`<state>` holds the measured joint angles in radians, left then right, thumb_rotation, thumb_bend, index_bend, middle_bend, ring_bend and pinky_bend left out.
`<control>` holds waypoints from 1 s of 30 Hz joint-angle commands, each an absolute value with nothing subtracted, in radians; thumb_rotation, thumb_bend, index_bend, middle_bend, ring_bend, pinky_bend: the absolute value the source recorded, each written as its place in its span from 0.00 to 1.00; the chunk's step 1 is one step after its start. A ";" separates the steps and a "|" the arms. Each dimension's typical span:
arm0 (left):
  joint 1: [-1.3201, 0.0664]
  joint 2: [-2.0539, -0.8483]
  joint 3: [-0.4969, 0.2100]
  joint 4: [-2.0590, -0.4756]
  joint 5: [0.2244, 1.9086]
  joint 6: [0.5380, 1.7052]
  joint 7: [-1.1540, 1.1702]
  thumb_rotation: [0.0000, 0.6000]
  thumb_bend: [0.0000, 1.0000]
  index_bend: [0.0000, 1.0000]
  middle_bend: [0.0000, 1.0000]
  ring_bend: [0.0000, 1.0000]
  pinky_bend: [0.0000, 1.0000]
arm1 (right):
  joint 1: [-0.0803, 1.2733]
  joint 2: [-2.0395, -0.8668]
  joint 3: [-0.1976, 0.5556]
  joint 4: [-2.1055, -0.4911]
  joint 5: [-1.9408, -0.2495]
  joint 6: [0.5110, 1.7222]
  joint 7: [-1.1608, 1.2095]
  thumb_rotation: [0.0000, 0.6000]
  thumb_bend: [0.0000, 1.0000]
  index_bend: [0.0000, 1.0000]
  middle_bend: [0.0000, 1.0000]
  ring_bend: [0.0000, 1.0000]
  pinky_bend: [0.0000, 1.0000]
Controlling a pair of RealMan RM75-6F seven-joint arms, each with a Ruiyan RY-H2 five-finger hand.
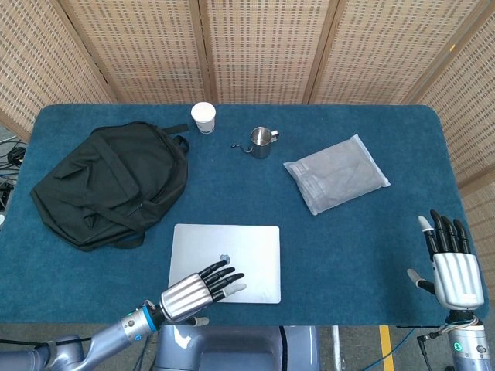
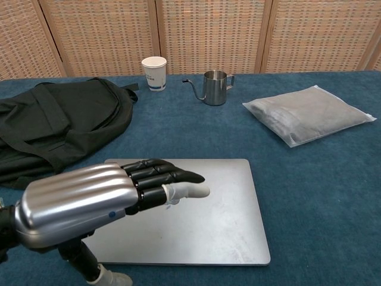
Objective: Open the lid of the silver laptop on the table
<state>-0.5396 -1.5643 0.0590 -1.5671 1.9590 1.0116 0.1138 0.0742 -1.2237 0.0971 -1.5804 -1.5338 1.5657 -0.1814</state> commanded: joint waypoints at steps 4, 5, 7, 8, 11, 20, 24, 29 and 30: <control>-0.550 -1.674 0.054 -1.475 1.930 1.001 0.166 1.00 0.00 0.00 0.00 0.00 0.00 | 0.075 -1.223 0.095 -1.582 -1.535 1.564 -0.177 1.00 0.00 0.00 0.00 0.00 0.00; -0.551 -1.692 0.049 -1.456 1.922 0.997 0.182 1.00 0.00 0.00 0.00 0.00 0.00 | 0.075 -1.223 0.095 -1.582 -1.534 1.561 -0.177 1.00 0.00 0.00 0.00 0.00 0.00; -0.553 -1.712 0.045 -1.435 1.911 0.993 0.199 1.00 0.00 0.00 0.00 0.00 0.00 | 0.076 -1.223 0.093 -1.581 -1.535 1.558 -0.175 1.00 0.00 0.00 0.00 0.00 0.00; -0.555 -1.725 0.043 -1.422 1.904 0.989 0.208 1.00 0.00 0.00 0.00 0.00 0.00 | 0.077 -1.223 0.093 -1.581 -1.534 1.556 -0.172 1.00 0.00 0.00 0.00 0.00 0.00; -0.560 -1.748 0.039 -1.404 1.882 0.982 0.217 1.00 0.00 0.00 0.00 0.00 0.00 | 0.077 -1.221 0.095 -1.579 -1.530 1.554 -0.162 1.00 0.00 0.00 0.00 0.00 0.00; -0.577 -1.782 0.025 -1.379 1.840 0.969 0.256 1.00 0.02 0.00 0.00 0.00 0.00 | 0.078 -1.216 0.097 -1.576 -1.521 1.547 -0.141 1.00 0.00 0.00 0.00 0.00 0.00; -0.580 -1.786 0.023 -1.375 1.825 0.974 0.272 1.00 0.01 0.00 0.00 0.00 0.00 | 0.078 -1.216 0.096 -1.576 -1.520 1.545 -0.140 1.00 0.00 0.00 0.00 0.00 0.00; -0.586 -1.795 0.025 -1.369 1.807 0.974 0.286 1.00 0.01 0.00 0.00 0.00 0.00 | 0.079 -1.216 0.095 -1.576 -1.522 1.544 -0.142 1.00 0.00 0.00 0.00 0.00 0.00; -0.586 -1.797 0.026 -1.367 1.805 0.975 0.288 1.00 0.01 0.00 0.00 0.00 0.00 | 0.079 -1.217 0.095 -1.576 -1.522 1.543 -0.142 1.00 0.00 0.00 0.00 0.00 0.00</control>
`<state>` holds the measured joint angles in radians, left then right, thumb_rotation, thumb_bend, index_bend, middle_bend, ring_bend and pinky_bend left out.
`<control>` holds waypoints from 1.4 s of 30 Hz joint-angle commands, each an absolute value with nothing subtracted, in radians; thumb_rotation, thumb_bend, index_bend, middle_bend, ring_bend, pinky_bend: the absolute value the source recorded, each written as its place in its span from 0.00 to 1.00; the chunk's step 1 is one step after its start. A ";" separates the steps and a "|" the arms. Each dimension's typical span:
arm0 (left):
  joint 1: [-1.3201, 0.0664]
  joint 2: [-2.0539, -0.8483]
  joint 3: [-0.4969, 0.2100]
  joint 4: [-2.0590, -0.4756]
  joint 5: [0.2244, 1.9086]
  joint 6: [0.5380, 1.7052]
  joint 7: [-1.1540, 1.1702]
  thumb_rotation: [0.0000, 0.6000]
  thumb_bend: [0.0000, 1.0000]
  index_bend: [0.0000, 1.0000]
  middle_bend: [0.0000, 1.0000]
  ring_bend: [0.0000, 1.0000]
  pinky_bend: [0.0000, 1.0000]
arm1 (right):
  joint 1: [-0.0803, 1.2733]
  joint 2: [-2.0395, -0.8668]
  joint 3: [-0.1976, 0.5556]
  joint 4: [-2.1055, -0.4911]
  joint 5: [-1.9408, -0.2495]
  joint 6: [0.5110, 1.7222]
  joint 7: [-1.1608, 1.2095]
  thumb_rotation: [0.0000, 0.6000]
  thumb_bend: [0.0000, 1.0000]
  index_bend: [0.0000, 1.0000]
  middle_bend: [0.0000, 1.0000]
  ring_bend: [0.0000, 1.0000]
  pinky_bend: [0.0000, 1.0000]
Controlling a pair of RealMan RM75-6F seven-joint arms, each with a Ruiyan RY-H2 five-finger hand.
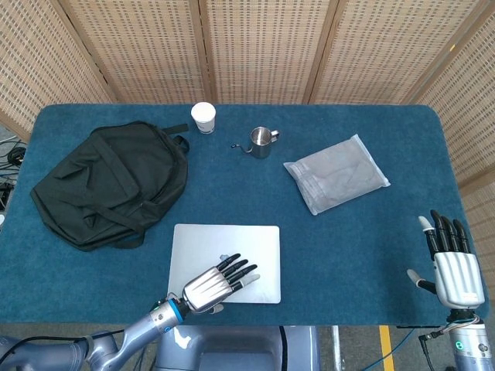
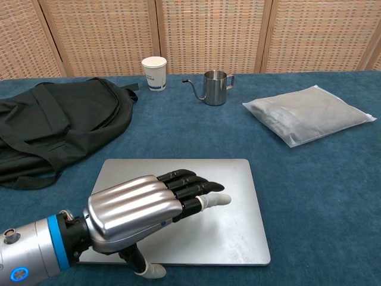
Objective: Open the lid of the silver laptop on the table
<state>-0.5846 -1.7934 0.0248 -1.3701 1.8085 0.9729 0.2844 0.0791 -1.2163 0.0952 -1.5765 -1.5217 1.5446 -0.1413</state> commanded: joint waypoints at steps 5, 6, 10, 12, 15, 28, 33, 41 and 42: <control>-0.590 -1.811 0.027 -1.351 1.788 0.978 0.301 1.00 0.01 0.00 0.00 0.00 0.00 | 0.080 -1.217 0.094 -1.577 -1.522 1.543 -0.143 1.00 0.00 0.00 0.00 0.00 0.00; -0.591 -1.814 0.026 -1.349 1.785 0.978 0.302 1.00 0.01 0.00 0.00 0.00 0.00 | 0.080 -1.217 0.094 -1.577 -1.523 1.543 -0.143 1.00 0.00 0.00 0.00 0.00 0.00; -0.596 -1.824 0.028 -1.341 1.772 0.976 0.306 1.00 0.02 0.00 0.00 0.00 0.00 | 0.080 -1.217 0.093 -1.577 -1.523 1.543 -0.143 1.00 0.00 0.00 0.00 0.00 0.00; -0.598 -1.829 0.028 -1.337 1.766 0.976 0.309 1.00 0.03 0.00 0.00 0.00 0.00 | 0.080 -1.217 0.093 -1.577 -1.523 1.543 -0.141 1.00 0.00 0.00 0.00 0.00 0.00; -0.602 -1.837 0.027 -1.335 1.757 0.976 0.308 1.00 0.10 0.00 0.00 0.00 0.00 | 0.079 -1.216 0.093 -1.578 -1.524 1.545 -0.138 1.00 0.00 0.00 0.00 0.00 0.00; -0.616 -1.852 0.025 -1.326 1.733 0.981 0.335 1.00 0.35 0.00 0.00 0.00 0.00 | 0.078 -1.210 0.093 -1.580 -1.524 1.547 -0.125 1.00 0.00 0.00 0.00 0.00 0.00; -0.621 -1.849 0.024 -1.331 1.726 0.986 0.340 1.00 0.37 0.00 0.00 0.00 0.00 | 0.078 -1.209 0.093 -1.580 -1.523 1.546 -0.123 1.00 0.00 0.00 0.00 0.00 0.00; -0.629 -1.834 0.015 -1.347 1.722 1.006 0.361 1.00 0.37 0.00 0.00 0.00 0.00 | 0.078 -1.209 0.092 -1.581 -1.524 1.544 -0.119 1.00 0.00 0.00 0.00 0.00 0.00; -0.630 -1.829 0.010 -1.349 1.722 1.013 0.370 1.00 0.38 0.00 0.00 0.00 0.00 | 0.078 -1.208 0.092 -1.581 -1.524 1.545 -0.118 1.00 0.00 0.00 0.00 0.00 0.00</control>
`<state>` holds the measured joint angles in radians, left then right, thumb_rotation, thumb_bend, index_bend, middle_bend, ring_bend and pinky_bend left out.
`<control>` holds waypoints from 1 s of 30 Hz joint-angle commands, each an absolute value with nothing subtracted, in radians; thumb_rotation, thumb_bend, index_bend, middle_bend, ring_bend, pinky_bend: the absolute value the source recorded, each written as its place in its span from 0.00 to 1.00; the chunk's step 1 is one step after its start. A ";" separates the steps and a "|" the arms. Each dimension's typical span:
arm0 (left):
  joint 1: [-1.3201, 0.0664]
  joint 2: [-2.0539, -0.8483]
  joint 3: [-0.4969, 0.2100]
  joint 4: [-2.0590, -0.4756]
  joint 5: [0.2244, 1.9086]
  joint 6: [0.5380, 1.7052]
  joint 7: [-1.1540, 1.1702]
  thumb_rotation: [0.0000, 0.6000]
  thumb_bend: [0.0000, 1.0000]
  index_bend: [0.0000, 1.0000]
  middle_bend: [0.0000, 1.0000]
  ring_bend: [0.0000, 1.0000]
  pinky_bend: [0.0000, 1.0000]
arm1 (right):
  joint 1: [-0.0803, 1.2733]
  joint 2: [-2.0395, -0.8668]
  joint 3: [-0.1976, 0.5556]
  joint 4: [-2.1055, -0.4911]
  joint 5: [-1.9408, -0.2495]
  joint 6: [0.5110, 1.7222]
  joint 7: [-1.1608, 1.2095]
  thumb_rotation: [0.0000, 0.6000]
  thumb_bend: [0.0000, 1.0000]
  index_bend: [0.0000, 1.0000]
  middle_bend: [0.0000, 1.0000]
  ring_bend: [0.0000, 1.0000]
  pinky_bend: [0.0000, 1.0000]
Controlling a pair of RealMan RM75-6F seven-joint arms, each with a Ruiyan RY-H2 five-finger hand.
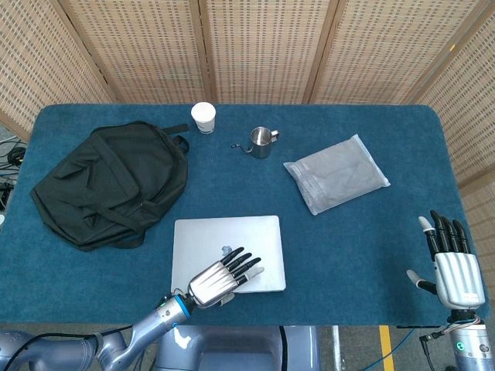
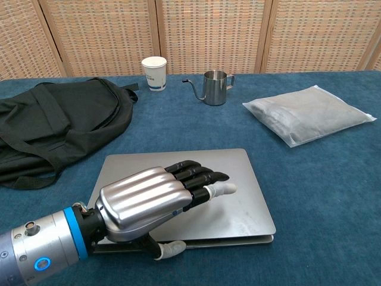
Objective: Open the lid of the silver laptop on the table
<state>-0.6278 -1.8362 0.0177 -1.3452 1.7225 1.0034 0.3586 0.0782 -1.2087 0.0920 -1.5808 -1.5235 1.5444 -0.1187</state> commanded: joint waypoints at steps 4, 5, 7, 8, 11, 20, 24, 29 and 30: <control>-0.631 -1.815 -0.020 -1.364 1.712 1.042 0.394 1.00 0.40 0.00 0.00 0.00 0.00 | 0.078 -1.207 0.092 -1.582 -1.523 1.545 -0.114 1.00 0.00 0.00 0.00 0.00 0.00; -0.633 -1.809 -0.031 -1.371 1.706 1.047 0.401 1.00 0.40 0.00 0.00 0.00 0.00 | 0.078 -1.207 0.092 -1.582 -1.523 1.544 -0.113 1.00 0.00 0.00 0.00 0.00 0.00; -0.634 -1.799 -0.048 -1.384 1.699 1.058 0.411 1.00 0.40 0.00 0.00 0.00 0.00 | 0.078 -1.207 0.092 -1.581 -1.523 1.544 -0.112 1.00 0.00 0.00 0.00 0.00 0.00; -0.635 -1.795 -0.056 -1.391 1.694 1.063 0.414 1.00 0.41 0.00 0.00 0.00 0.00 | 0.078 -1.207 0.092 -1.581 -1.523 1.543 -0.112 1.00 0.00 0.00 0.00 0.00 0.00; -0.636 -1.781 -0.081 -1.413 1.683 1.081 0.420 1.00 0.42 0.00 0.00 0.00 0.00 | 0.078 -1.207 0.092 -1.580 -1.523 1.543 -0.111 1.00 0.00 0.00 0.00 0.00 0.00; -0.643 -1.743 -0.155 -1.454 1.615 1.095 0.469 1.00 0.42 0.00 0.00 0.00 0.00 | 0.088 -1.208 0.079 -1.580 -1.549 1.530 -0.084 1.00 0.00 0.00 0.00 0.00 0.00; -0.643 -1.728 -0.182 -1.481 1.554 1.076 0.531 1.00 0.42 0.00 0.00 0.00 0.00 | 0.110 -1.211 0.061 -1.564 -1.598 1.508 -0.071 1.00 0.00 0.04 0.00 0.00 0.02; -0.652 -1.722 -0.202 -1.490 1.500 1.053 0.573 1.00 0.42 0.00 0.00 0.00 0.00 | 0.148 -1.218 0.029 -1.541 -1.677 1.474 -0.003 1.00 0.13 0.15 0.11 0.03 0.18; -0.656 -1.721 -0.206 -1.487 1.486 1.046 0.579 1.00 0.42 0.00 0.00 0.00 0.00 | 0.164 -1.221 0.015 -1.530 -1.712 1.461 0.023 1.00 0.17 0.17 0.13 0.06 0.21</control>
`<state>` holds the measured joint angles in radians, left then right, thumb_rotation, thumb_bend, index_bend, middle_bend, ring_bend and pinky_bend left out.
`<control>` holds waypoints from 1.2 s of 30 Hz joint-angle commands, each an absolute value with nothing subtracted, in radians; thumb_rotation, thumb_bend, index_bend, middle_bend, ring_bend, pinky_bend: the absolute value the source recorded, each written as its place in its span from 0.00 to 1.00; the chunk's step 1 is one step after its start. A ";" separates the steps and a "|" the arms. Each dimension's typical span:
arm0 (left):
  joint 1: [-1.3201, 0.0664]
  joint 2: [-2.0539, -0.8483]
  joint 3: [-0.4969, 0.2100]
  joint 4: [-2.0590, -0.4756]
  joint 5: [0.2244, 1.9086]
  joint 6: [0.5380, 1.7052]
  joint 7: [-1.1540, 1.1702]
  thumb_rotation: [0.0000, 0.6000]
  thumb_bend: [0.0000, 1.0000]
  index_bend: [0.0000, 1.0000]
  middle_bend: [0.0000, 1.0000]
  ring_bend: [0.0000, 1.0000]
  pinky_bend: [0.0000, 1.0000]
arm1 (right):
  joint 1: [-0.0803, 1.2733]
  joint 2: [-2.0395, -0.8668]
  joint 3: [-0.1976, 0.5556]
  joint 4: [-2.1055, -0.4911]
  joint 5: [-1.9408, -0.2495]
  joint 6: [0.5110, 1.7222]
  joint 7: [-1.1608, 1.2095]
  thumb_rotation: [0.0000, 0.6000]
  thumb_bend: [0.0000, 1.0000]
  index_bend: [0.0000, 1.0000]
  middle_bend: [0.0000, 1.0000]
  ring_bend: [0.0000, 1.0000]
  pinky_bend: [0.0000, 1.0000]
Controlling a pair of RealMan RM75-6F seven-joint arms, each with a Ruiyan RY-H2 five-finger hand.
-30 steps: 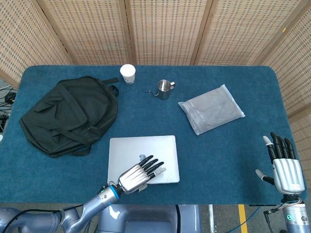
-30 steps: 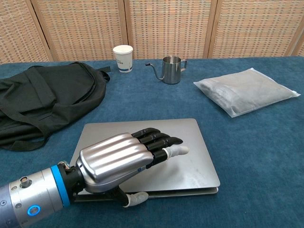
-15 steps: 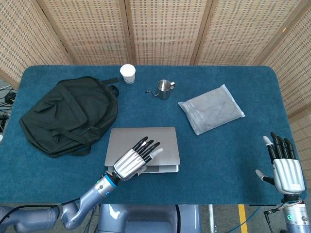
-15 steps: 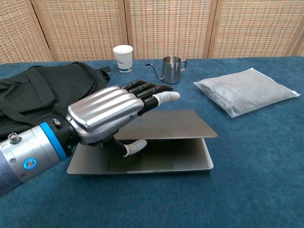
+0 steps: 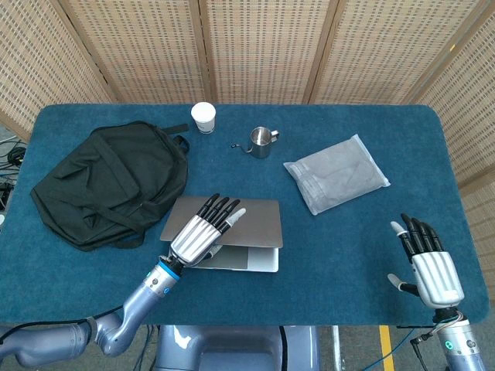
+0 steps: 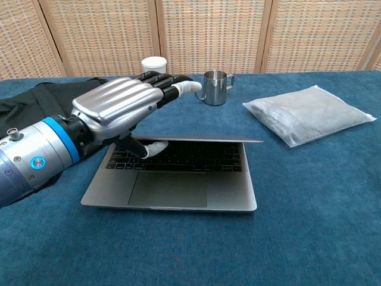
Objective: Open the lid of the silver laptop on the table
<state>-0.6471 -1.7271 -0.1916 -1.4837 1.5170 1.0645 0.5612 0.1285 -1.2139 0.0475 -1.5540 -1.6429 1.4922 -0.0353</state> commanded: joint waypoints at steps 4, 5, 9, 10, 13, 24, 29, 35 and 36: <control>-0.669 -1.722 -0.220 -1.479 1.461 1.035 0.583 1.00 0.42 0.00 0.00 0.00 0.00 | 0.206 -1.245 -0.012 -1.500 -1.785 1.433 0.088 1.00 0.33 0.24 0.21 0.16 0.31; -0.674 -1.721 -0.227 -1.478 1.452 1.034 0.581 1.00 0.42 0.00 0.00 0.00 0.00 | 0.223 -1.256 -0.021 -1.488 -1.808 1.423 0.121 1.00 0.36 0.25 0.22 0.18 0.32; -0.683 -1.710 -0.241 -1.484 1.436 1.037 0.578 1.00 0.42 0.00 0.00 0.00 0.00 | 0.271 -1.288 -0.041 -1.451 -1.872 1.396 0.170 1.00 0.53 0.27 0.24 0.20 0.34; -0.684 -1.704 -0.242 -1.487 1.434 1.038 0.579 1.00 0.42 0.00 0.00 0.00 0.00 | 0.281 -1.297 -0.043 -1.441 -1.883 1.389 0.173 1.00 0.57 0.27 0.24 0.20 0.34; -0.683 -1.686 -0.245 -1.503 1.427 1.046 0.571 1.00 0.42 0.00 0.00 0.00 0.00 | 0.317 -1.326 -0.048 -1.419 -1.907 1.359 0.176 1.00 0.68 0.27 0.24 0.20 0.34; -0.684 -1.633 -0.236 -1.541 1.432 1.073 0.516 1.00 0.42 0.00 0.00 0.00 0.00 | 0.423 -1.407 -0.037 -1.415 -1.912 1.215 0.081 1.00 0.93 0.27 0.18 0.20 0.34; -0.689 -1.624 -0.232 -1.542 1.427 1.075 0.514 1.00 0.42 0.00 0.00 0.00 0.00 | 0.456 -1.431 -0.022 -1.461 -1.864 1.129 0.022 1.00 0.96 0.26 0.15 0.17 0.34; -0.695 -1.621 -0.227 -1.541 1.414 1.075 0.500 1.00 0.44 0.00 0.00 0.00 0.00 | 0.492 -1.475 0.006 -1.514 -1.789 1.010 -0.146 1.00 0.97 0.19 0.05 0.06 0.34; -0.696 -1.620 -0.226 -1.539 1.416 1.076 0.500 1.00 0.44 0.00 0.00 0.00 0.00 | 0.495 -1.479 0.009 -1.524 -1.775 0.995 -0.159 1.00 0.98 0.19 0.04 0.05 0.34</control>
<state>-0.6950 -1.6204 -0.2267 -1.5402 1.4147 1.0752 0.5004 0.4758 -1.4577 -0.0060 -1.4906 -1.8195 1.0459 -0.1074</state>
